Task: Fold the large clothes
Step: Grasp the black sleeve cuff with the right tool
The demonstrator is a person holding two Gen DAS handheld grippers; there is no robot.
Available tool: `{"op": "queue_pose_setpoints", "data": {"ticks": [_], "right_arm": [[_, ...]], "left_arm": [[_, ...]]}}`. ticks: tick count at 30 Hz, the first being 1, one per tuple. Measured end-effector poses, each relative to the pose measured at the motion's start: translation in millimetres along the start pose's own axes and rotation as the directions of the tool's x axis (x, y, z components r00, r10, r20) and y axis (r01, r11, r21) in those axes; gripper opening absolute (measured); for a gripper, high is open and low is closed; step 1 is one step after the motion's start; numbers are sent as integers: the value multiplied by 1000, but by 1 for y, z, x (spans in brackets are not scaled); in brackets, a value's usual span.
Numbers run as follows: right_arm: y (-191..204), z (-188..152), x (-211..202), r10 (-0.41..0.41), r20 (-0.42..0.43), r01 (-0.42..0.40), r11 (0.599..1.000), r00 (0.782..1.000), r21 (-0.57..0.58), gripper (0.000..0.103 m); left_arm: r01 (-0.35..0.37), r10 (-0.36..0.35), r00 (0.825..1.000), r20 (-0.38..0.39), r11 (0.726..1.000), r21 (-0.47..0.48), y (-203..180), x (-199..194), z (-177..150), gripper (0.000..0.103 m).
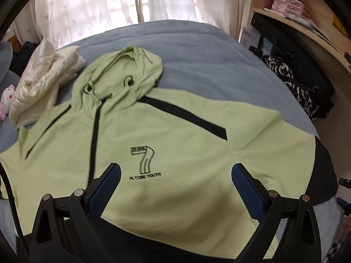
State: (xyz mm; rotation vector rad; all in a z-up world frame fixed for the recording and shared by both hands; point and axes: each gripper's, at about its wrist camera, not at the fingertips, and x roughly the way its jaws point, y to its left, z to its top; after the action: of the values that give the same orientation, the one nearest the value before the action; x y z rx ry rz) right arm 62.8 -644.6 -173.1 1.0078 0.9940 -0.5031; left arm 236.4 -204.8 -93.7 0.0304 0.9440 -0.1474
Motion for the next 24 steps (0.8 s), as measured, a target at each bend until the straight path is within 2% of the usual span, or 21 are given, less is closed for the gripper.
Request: {"op": "queue_pose_setpoints", "data": {"ticks": [4,7,9,11,13,16,19,22,24], "right_arm": [[-3,5,8,39,53,-40,999,998,21,81],[-1,13,18,58,79,-61,997,995,36,67],[0,15,22,40,101,-44,998,994,42,53],[3,16,23,11,120,-16,999,993,39,21],[8,17,18,50,150,-56,998,987,31,10],[34,9,-10,103,244,-92,994,964,-56,8],[78,-6,-48,238,297,-190,965,925,-182,7],[132,-33,-81,373,276,-273,900,886,-339,7],[178,-65,-101,464,226,-322,823,857,-468,7]], "left_arm": [[0,0,999,-32,1000,18,-10,19,-7,96],[19,-17,998,-60,1000,19,-16,28,-8,94],[23,-22,997,-75,1000,13,-19,33,-7,94],[11,-10,998,-69,1000,10,-20,33,-6,92],[13,-12,999,-52,1000,16,-20,29,-5,92],[23,-22,999,-34,999,22,-15,19,-1,92],[38,-38,999,-7,999,6,-4,3,2,92],[35,-34,999,34,999,-8,12,-18,4,92],[29,-28,997,68,999,-14,24,-32,3,92]]}}
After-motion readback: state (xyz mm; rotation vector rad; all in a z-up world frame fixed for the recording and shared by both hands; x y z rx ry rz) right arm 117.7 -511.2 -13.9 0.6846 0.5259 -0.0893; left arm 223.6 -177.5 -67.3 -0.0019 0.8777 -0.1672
